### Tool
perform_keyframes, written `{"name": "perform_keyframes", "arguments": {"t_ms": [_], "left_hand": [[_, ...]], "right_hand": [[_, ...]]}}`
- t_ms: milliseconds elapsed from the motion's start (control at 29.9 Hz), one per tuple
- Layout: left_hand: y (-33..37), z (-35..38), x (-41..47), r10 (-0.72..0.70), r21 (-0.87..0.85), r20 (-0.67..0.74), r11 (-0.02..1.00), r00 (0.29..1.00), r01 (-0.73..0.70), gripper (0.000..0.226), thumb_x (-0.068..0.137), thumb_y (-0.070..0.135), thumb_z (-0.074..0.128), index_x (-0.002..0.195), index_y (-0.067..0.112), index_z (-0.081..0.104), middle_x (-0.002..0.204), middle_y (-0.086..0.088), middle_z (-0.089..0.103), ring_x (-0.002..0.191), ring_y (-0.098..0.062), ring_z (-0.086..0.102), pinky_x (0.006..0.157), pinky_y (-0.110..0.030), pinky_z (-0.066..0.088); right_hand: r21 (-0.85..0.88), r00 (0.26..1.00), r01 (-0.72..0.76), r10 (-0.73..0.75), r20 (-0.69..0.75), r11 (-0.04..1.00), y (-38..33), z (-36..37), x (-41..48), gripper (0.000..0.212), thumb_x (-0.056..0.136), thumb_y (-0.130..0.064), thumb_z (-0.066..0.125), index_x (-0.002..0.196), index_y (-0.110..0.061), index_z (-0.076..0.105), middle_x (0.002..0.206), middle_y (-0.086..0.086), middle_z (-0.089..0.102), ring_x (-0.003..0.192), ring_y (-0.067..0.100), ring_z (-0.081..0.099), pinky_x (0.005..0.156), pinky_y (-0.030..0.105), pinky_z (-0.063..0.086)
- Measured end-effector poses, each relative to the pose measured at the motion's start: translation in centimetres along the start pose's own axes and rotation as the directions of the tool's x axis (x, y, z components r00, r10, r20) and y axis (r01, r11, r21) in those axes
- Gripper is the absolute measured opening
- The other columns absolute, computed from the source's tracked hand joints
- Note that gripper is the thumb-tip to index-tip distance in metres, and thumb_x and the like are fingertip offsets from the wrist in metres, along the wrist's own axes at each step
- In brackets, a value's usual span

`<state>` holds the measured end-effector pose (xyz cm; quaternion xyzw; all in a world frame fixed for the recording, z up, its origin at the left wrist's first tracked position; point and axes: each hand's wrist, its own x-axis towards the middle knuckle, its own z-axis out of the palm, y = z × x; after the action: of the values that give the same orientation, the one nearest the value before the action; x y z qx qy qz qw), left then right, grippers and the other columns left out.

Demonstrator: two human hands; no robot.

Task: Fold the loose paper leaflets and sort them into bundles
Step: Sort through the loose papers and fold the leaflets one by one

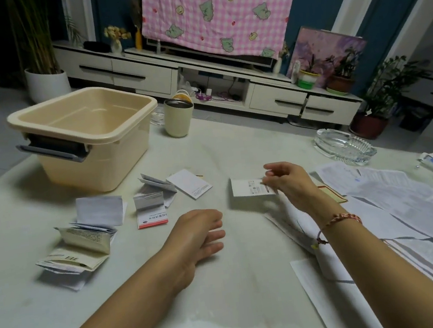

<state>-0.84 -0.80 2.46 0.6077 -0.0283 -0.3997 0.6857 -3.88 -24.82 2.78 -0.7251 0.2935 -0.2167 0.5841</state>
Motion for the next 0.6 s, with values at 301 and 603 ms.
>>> {"name": "perform_keyframes", "arguments": {"t_ms": [301,603], "left_hand": [[0.1,0.4,-0.4,0.111,-0.210,0.045,0.973,0.993,-0.099,0.017,0.089,0.004,0.057,0.104,0.006,0.065,0.100,-0.012,0.070,0.088,-0.022,0.066,0.075,-0.031,0.053],[-0.1,-0.1,-1.0,0.426,0.297,0.085,0.852,0.900,-0.431,0.021,0.086,0.004,0.061,0.081,0.024,0.064,0.082,0.003,0.068,0.075,-0.012,0.063,0.073,-0.022,0.052]], "right_hand": [[-0.028,0.940,0.307,-0.298,0.164,0.951,-2.7,4.6,-10.7,0.024,0.077,0.005,0.069,0.089,-0.015,0.065,0.079,-0.004,0.061,0.069,0.008,0.053,0.063,0.014,0.048],[-0.505,0.860,0.465,-0.234,0.454,0.727,-1.9,3.1,-10.5,0.026,0.079,-0.032,0.068,0.102,-0.023,0.062,0.098,-0.010,0.066,0.088,0.005,0.060,0.077,0.019,0.047]]}}
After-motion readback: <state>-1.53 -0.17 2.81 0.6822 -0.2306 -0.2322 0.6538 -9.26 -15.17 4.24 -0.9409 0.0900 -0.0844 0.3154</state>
